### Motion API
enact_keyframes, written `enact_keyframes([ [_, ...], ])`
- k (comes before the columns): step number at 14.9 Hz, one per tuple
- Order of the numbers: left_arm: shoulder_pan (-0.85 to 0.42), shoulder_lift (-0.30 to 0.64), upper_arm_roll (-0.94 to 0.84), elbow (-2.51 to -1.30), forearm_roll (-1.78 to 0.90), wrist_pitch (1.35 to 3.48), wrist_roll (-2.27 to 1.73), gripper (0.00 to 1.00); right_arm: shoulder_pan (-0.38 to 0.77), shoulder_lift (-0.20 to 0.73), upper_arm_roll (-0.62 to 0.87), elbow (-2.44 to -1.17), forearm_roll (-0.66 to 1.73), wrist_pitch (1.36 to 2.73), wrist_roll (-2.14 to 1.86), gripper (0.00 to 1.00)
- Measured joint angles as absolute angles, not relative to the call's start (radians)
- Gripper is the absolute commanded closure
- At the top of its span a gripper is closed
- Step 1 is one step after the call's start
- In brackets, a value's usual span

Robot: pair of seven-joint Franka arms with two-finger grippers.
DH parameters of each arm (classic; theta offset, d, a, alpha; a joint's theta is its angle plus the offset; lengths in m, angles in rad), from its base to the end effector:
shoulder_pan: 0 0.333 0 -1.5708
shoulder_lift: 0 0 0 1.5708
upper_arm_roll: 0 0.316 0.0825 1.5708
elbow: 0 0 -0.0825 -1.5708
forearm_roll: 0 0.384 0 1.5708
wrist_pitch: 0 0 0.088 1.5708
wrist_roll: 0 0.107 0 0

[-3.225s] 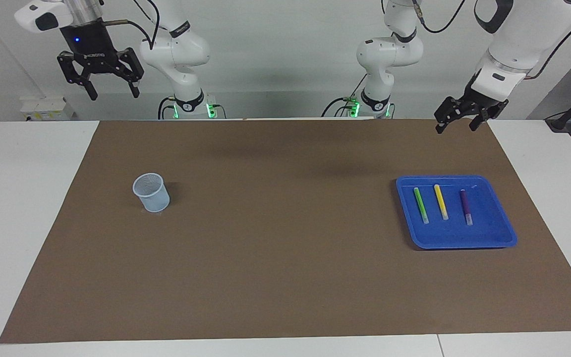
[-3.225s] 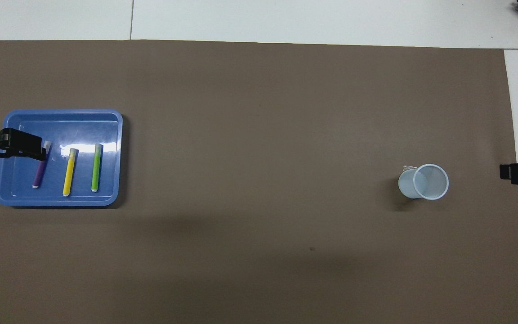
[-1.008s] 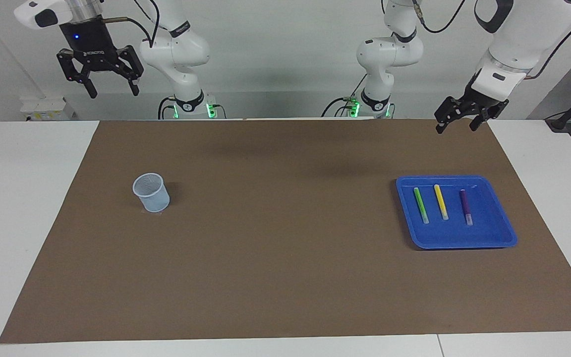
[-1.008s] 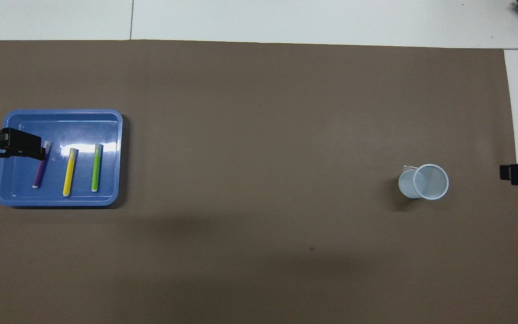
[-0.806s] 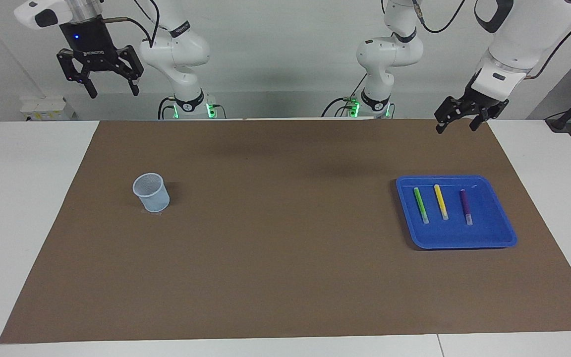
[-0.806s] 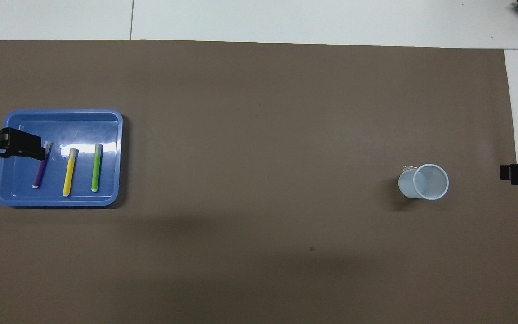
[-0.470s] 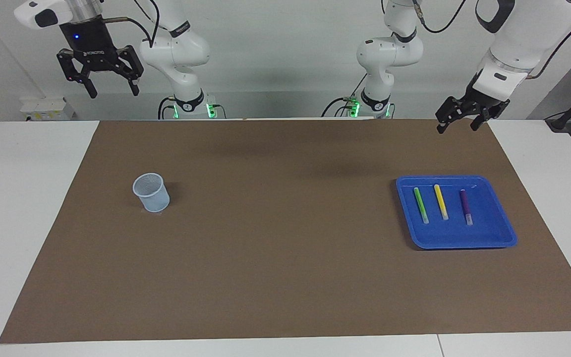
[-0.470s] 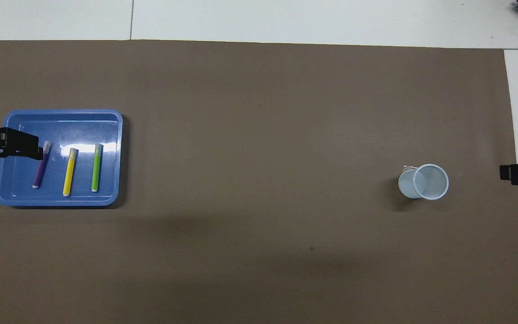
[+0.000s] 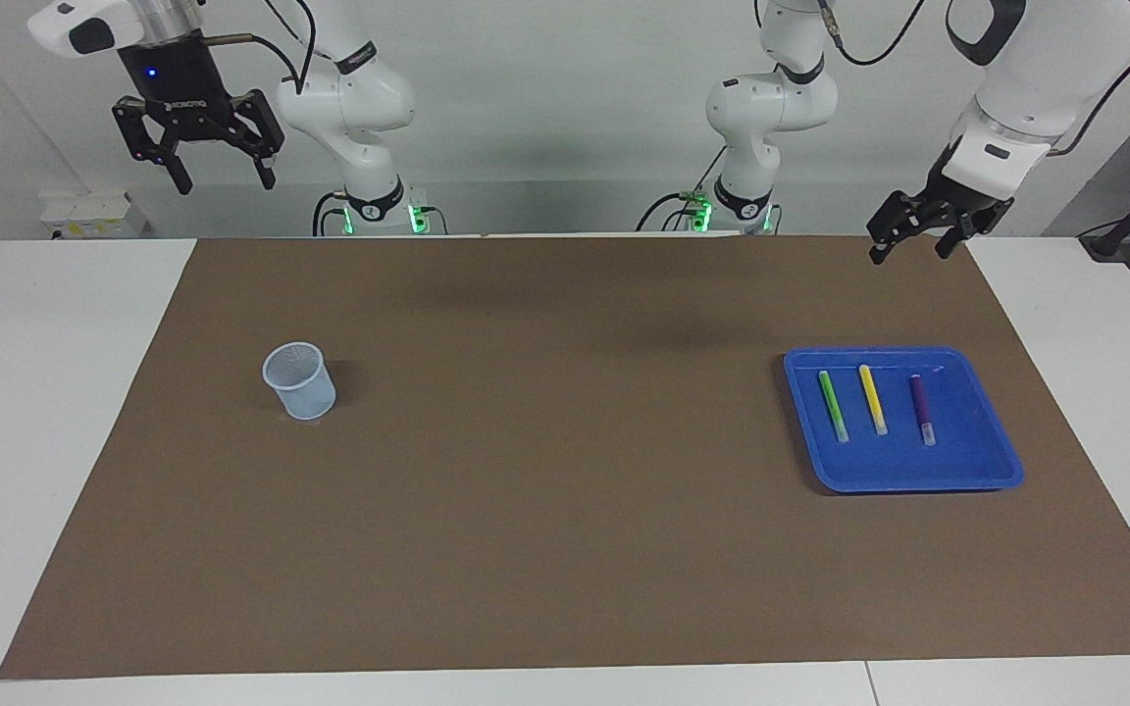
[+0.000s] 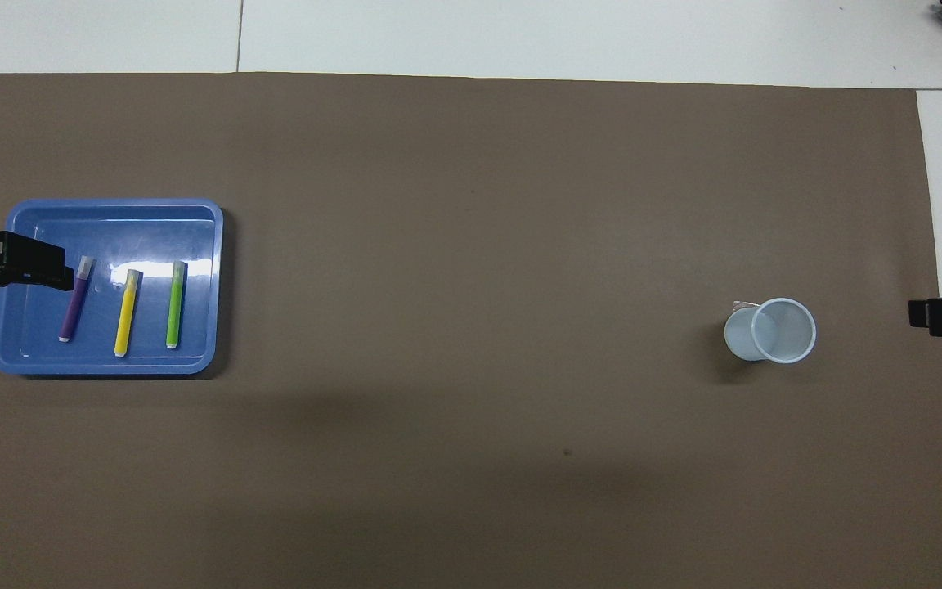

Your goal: Right arm passes pens to left for tray arrangement

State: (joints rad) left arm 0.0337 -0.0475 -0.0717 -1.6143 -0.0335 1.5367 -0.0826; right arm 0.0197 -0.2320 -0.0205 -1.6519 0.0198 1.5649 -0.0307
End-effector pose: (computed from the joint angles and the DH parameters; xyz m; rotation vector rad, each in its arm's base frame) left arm 0.5353 -0.0250 0.6270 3.1122 0.0686 -0.0498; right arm 0.4774 0.0003 0.7056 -3.1108 -0.0493 -0.2265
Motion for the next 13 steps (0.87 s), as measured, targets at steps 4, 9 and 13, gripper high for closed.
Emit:
enact_keyframes([
  [4, 0.034, -0.048, -0.073, -1.614, -0.034, 1.537, -0.083, 0.00, 0.020, -0.232, -0.021, -1.652, 0.020, 1.565, -0.031, 0.00],
  [9, 0.034, -0.048, -0.072, -1.614, -0.034, 1.537, -0.083, 0.00, 0.019, -0.232, -0.023, -1.652, 0.020, 1.562, -0.031, 0.00],
  [13, 0.034, -0.048, -0.072, -1.614, -0.034, 1.537, -0.083, 0.00, 0.019, -0.232, -0.027, -1.652, 0.020, 1.550, -0.031, 0.00],
])
